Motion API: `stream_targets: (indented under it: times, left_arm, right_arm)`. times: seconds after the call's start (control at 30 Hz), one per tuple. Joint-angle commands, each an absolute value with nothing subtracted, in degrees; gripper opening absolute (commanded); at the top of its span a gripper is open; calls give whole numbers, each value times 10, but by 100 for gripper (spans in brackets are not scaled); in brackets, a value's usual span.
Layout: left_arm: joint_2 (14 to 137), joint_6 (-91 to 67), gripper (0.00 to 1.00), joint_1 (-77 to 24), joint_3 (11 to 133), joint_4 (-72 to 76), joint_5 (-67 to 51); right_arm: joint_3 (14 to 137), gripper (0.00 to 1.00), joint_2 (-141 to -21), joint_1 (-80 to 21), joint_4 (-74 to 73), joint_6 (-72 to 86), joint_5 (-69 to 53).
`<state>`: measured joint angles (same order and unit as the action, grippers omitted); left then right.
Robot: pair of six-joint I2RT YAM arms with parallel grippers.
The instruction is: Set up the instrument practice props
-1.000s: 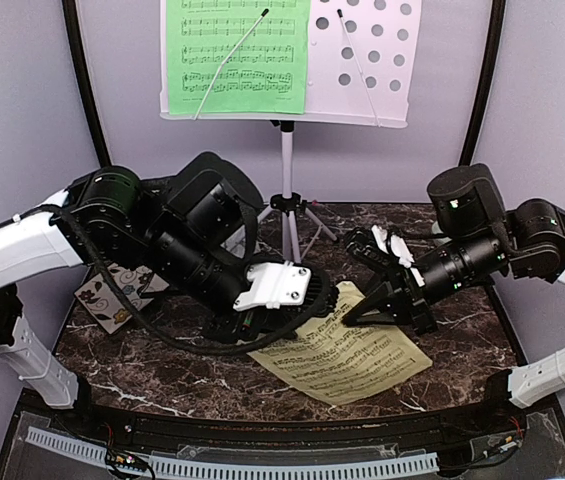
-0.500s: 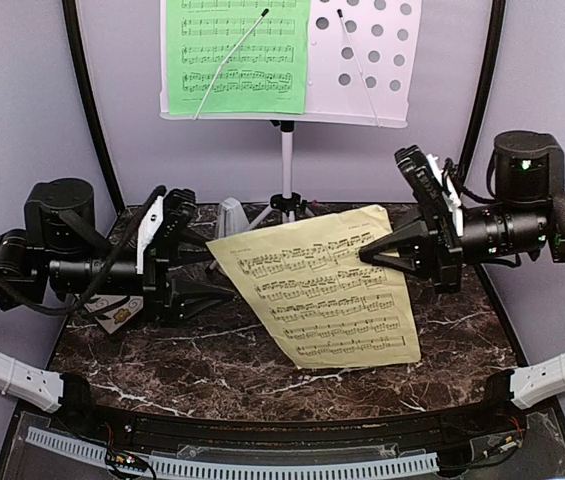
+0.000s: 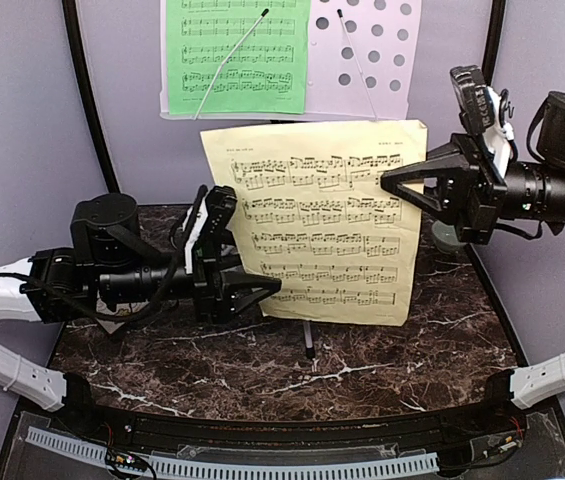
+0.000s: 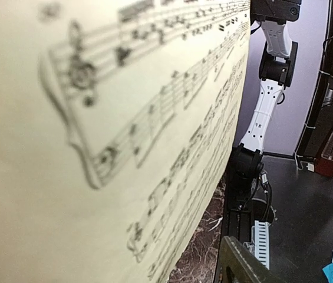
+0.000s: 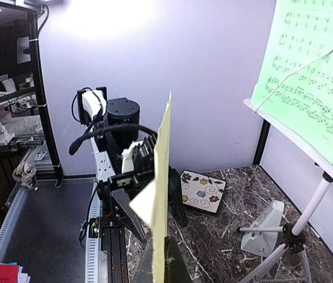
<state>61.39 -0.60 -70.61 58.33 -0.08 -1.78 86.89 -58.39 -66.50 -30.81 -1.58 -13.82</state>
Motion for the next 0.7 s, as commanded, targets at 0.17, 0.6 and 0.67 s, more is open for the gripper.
stream_targets:
  times: [0.17, 0.6, 0.67]
  left_arm:
    - [609, -43, 29, -708, 628, 135, -62]
    - [653, -107, 0, -708, 718, 135, -11]
    - [646, -119, 0, -705, 727, 122, 32]
  right_arm:
    - [880, 0, -579, -670, -243, 40, -112]
    - [879, 20, -590, -668, -194, 92, 18]
    - [896, 34, -604, -666, -197, 89, 60]
